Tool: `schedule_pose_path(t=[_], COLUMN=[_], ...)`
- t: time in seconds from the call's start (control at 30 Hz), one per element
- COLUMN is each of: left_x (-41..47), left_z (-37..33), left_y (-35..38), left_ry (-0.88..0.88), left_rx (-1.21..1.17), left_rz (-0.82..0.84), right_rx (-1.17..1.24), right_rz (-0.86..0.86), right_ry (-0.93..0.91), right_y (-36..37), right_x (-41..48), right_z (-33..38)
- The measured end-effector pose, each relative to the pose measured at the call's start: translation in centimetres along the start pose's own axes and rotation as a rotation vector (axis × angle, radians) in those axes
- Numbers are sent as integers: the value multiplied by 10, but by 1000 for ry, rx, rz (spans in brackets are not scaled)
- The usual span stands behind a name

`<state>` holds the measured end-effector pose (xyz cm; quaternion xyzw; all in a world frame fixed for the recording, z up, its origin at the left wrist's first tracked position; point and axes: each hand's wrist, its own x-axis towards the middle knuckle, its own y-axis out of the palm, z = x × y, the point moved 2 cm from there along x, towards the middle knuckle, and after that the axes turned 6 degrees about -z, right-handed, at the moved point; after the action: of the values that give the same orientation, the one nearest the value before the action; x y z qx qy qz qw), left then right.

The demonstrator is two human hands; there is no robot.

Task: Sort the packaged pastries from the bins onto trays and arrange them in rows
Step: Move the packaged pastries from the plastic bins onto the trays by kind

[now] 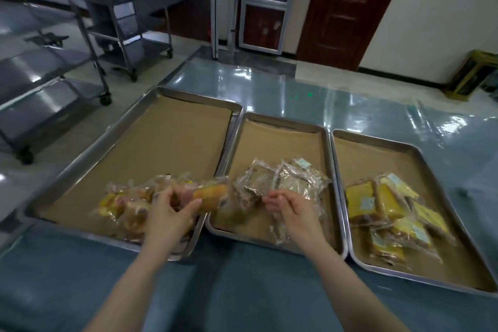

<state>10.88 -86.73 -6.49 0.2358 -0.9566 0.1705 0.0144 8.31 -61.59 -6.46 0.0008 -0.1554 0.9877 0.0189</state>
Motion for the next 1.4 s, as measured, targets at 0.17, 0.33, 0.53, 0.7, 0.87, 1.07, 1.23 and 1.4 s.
schedule_pose_path(t=[0.17,0.33,0.53,0.7,0.87,1.07,1.23,1.4], left_x=[59,88,50,11,-35,-126,-182,-198], left_z=[31,37,3,-41,-92,-158,-208,-255], left_y=[-74,-71,-15,36,101,202,261,295], left_ry=[53,262,492,700,806,826,900,927], left_rx=[166,629,533,525,452,362,336,291], left_rz=[-298,19,265,397,443,474,458,457], right_rx=[-26,-95,-132,-128,-114,-114,-95,-116], right_rz=[-44,-72,-131,-228,-322,-420,-424,-388], right_ry=[51,60,71,50,29,-55,-66,-134], right_y=[31,38,10,-44,-130,-256,-347,-400], right_x=[6,2,-7,-25,-47,-78,-92,-88], right_z=[12,16,15,7,-1,-11,-18,3])
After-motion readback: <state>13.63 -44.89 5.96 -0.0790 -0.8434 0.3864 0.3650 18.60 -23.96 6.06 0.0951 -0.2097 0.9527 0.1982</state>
